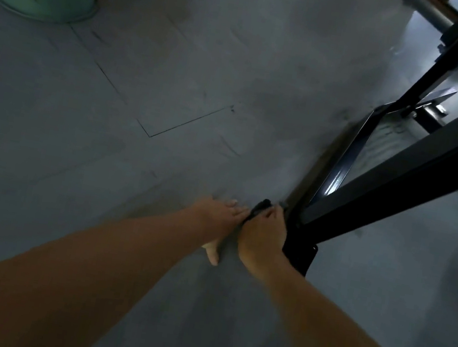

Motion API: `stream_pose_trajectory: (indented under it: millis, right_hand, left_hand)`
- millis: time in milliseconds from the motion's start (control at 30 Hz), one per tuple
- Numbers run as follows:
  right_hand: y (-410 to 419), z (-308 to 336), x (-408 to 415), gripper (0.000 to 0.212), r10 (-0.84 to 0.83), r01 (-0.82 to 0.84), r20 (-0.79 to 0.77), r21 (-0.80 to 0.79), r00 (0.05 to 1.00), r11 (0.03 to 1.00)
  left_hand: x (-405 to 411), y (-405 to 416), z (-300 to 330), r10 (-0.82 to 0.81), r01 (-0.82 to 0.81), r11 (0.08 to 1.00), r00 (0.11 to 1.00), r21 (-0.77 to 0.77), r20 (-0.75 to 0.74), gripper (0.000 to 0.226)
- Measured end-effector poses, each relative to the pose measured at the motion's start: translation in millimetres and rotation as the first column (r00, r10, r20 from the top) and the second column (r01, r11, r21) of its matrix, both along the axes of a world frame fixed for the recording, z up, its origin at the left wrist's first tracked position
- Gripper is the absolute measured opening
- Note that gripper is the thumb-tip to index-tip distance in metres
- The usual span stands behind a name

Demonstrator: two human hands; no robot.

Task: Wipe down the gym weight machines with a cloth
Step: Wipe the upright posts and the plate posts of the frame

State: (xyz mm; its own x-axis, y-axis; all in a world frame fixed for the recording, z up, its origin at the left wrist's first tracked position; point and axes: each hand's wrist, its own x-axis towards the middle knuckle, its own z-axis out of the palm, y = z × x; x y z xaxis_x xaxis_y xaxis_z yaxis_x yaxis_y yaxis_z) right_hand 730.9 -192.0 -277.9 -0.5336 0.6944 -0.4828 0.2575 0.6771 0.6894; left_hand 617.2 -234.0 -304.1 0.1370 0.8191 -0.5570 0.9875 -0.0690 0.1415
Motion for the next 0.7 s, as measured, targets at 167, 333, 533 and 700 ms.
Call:
stream_pose_trajectory:
  millis: [167, 333, 533, 700]
  right_hand:
    - [-6, -13, 6, 0.059, 0.06, -0.06, -0.031, 0.017, 0.998, 0.998]
    - [-28, -12, 23, 0.071, 0.225, -0.225, 0.137, -0.012, 0.965, 0.974]
    - [-4, -14, 15, 0.07, 0.226, -0.233, 0.124, 0.047, 0.966, 0.971]
    - [-18, -25, 54, 0.059, 0.344, -0.344, -0.022, 0.011, 0.939, 0.939]
  left_hand:
    - [0, -2, 4, 0.0, 0.0, 1.0, 1.0, 0.007, -0.005, 0.139]
    - [1, 1, 5, -0.003, 0.003, 1.0, 1.0, 0.001, -0.026, 0.139]
    - [1, -3, 1, -0.005, 0.005, 1.0, 1.0, -0.014, -0.001, 0.137]
    - [5, -9, 10, 0.001, -0.001, 1.0, 1.0, -0.014, -0.002, 0.127]
